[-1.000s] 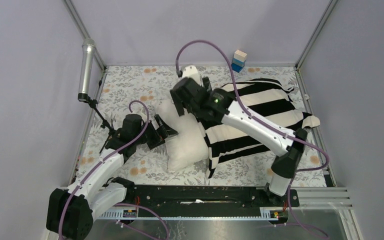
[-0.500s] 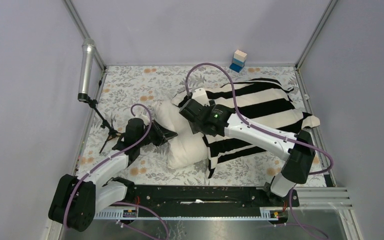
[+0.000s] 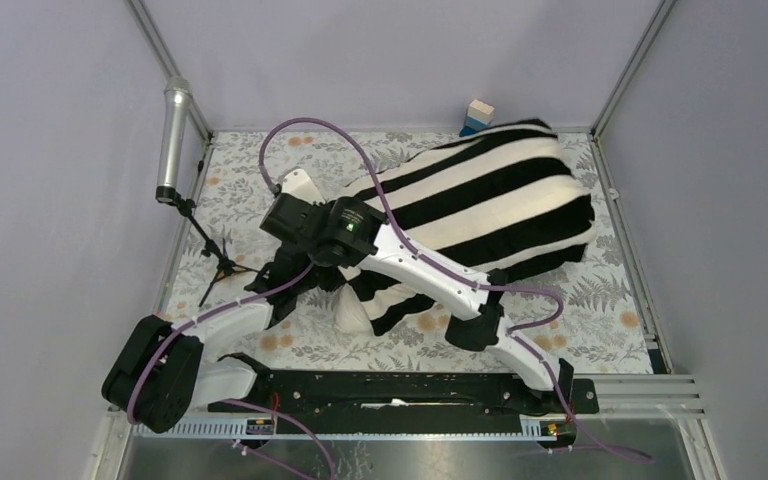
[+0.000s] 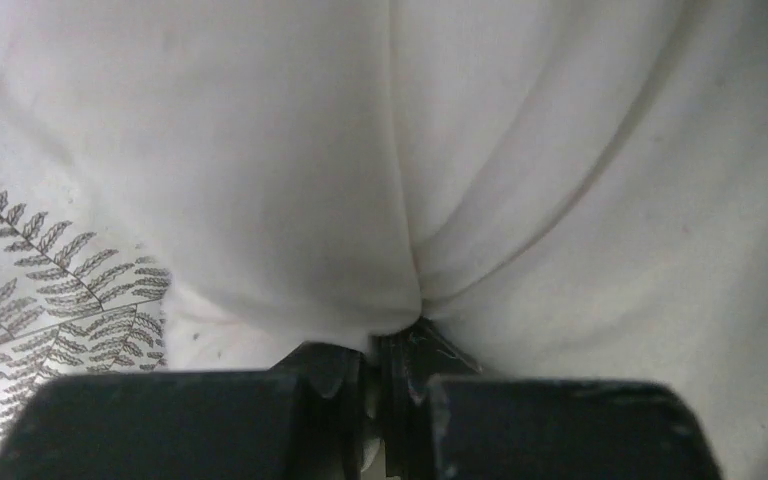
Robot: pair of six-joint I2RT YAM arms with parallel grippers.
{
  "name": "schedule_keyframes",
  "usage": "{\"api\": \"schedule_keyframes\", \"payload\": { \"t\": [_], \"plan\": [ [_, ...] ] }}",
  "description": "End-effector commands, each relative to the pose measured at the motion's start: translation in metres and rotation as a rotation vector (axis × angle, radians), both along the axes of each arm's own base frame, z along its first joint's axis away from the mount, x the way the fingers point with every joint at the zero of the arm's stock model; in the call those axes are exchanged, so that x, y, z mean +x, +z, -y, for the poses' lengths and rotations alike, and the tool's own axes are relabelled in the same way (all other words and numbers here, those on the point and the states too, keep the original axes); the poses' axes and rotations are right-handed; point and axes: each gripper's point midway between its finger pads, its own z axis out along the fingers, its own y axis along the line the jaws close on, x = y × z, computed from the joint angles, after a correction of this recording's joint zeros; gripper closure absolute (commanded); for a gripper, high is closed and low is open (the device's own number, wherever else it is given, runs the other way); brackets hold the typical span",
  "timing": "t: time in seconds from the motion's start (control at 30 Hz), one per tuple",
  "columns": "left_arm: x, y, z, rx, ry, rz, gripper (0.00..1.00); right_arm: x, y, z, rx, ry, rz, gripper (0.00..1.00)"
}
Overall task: Put the pillow into the pillowcase
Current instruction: Stuff the pillow into the pillowcase.
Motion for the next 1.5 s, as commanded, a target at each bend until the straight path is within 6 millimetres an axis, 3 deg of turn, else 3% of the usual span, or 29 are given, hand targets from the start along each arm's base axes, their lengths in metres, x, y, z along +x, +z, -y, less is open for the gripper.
{"api": "schedule_keyframes", "payload": {
  "t": [0.0, 0.17, 0.27, 0.4, 0.57, 0.63, 0.67, 0.7, 0.73, 0.87, 1.1, 1.2, 1.33, 1.47],
  "plan": [
    [0.005, 0.041, 0.021, -0.107, 0.028, 0.071, 1.0, -0.01, 0.031, -0.024, 0.202, 0.077, -0.075, 1.0],
    [0.008, 0.053, 0.005, -0.13, 0.137, 0.092, 1.0, 0.006, 0.033, -0.015, 0.23, 0.066, -0.047, 0.98],
    [0.012, 0.057, 0.003, -0.131, 0.16, 0.097, 1.0, 0.013, 0.042, -0.007, 0.333, 0.064, -0.029, 0.9],
    [0.016, 0.062, 0.006, -0.151, 0.167, 0.095, 1.0, 0.022, 0.035, 0.012, 0.308, 0.024, -0.039, 0.88],
    [0.021, 0.067, 0.007, -0.16, 0.187, 0.081, 1.0, 0.024, 0.038, 0.04, 0.301, -0.04, 0.005, 0.63],
    [0.023, 0.068, 0.005, -0.146, 0.201, 0.076, 1.0, 0.02, 0.038, 0.058, 0.307, -0.073, 0.018, 0.44],
    [0.024, 0.068, 0.004, -0.137, 0.208, 0.068, 1.0, 0.017, 0.035, 0.066, 0.309, -0.092, 0.014, 0.28],
    [0.025, 0.067, 0.003, -0.128, 0.215, 0.059, 1.0, 0.012, 0.029, 0.074, 0.309, -0.11, 0.004, 0.18],
    [0.026, 0.067, 0.002, -0.122, 0.218, 0.051, 1.0, 0.006, 0.025, 0.082, 0.311, -0.126, 0.001, 0.14],
    [0.03, 0.063, -0.001, -0.095, 0.229, 0.021, 1.0, -0.024, 0.01, 0.109, 0.3, -0.192, 0.019, 0.12],
    [0.033, 0.063, 0.002, -0.08, 0.199, -0.001, 1.0, -0.069, -0.057, 0.138, 0.261, -0.281, -0.053, 0.12],
    [0.034, 0.065, 0.001, -0.061, 0.19, 0.005, 1.0, -0.076, -0.075, 0.134, 0.28, -0.276, -0.081, 0.1],
    [0.034, 0.063, -0.002, -0.047, 0.196, 0.005, 1.0, -0.079, -0.097, 0.113, 0.279, -0.235, -0.126, 0.08],
    [0.035, 0.064, -0.005, -0.031, 0.198, 0.014, 1.0, -0.074, -0.114, 0.113, 0.23, -0.253, -0.104, 0.02]
  ]
}}
